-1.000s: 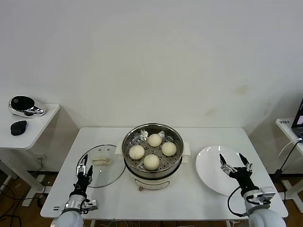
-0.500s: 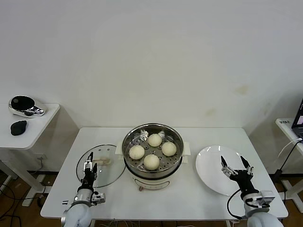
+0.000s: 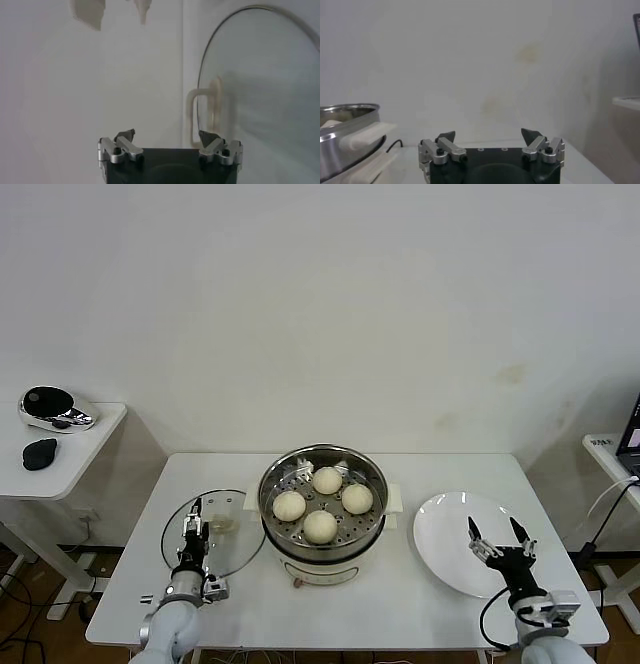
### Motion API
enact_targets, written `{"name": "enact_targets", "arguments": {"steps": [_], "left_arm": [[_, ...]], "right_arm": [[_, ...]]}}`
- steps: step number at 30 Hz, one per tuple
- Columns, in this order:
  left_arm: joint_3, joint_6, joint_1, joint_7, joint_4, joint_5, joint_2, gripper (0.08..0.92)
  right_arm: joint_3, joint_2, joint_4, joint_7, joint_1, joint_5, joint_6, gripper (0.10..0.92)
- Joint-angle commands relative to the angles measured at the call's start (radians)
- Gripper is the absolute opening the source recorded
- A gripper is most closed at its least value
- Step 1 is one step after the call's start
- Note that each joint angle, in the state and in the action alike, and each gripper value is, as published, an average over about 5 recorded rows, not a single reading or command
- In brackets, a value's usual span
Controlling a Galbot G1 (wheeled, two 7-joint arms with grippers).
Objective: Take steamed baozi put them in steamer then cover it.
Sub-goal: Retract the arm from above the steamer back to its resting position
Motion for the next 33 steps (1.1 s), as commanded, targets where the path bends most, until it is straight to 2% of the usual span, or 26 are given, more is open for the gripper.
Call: {"name": "enact_targets", "arguments": {"steps": [1,14,23,26,33], "left_arm": [[0.014,0.016,-0.047,0.007,0.036,0.008,-0.005,0.823],[0.01,0.021,-0.079,-0.014,0.084,0.003,-0.014,0.823],[0.006,0.006,-0.09,-0.062,0.125,-0.008,-0.019,0.816],[0.006,-0.001,-0.093,-0.058,0.134,-0.009,-0.016,0.763],[0.006,-0.008,-0.094,-0.055,0.158,-0.016,-0.014,0.558]], "right_arm": [[0.002,0.004,0.0,0.001,-0.003,-0.004,0.003,0.822],[0.004,0.005,0.004,0.001,-0.014,-0.016,0.01,0.823],[0.011,0.003,0.015,0.001,-0.027,-0.015,0.01,0.823],[0.012,0.003,0.017,0.001,-0.031,-0.017,0.011,0.823],[0.014,0.007,0.026,0.001,-0.041,-0.021,0.011,0.823]]}}
